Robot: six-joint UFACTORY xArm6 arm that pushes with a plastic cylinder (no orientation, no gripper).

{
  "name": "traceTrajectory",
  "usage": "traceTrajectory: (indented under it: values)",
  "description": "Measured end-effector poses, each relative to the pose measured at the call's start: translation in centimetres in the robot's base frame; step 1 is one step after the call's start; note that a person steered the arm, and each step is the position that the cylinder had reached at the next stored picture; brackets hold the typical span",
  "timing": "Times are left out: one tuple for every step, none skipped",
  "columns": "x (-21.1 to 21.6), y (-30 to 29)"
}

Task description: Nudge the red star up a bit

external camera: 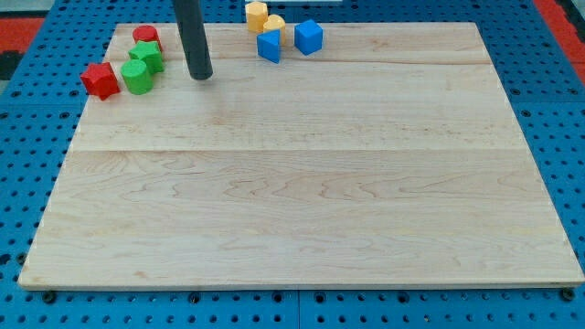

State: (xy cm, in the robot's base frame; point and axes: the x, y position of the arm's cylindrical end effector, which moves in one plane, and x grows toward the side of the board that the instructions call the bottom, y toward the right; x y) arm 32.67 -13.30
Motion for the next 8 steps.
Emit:
traceTrajectory:
  values:
    - [4.3, -4.5]
    - [7.3, -14.1]
    - [7.2, -17.1]
    - [3.9, -17.1]
    - [-0.4, -16.9]
    - [-1.9, -16.1]
    - [-2.8, -17.2]
    - [-12.2, -14.3]
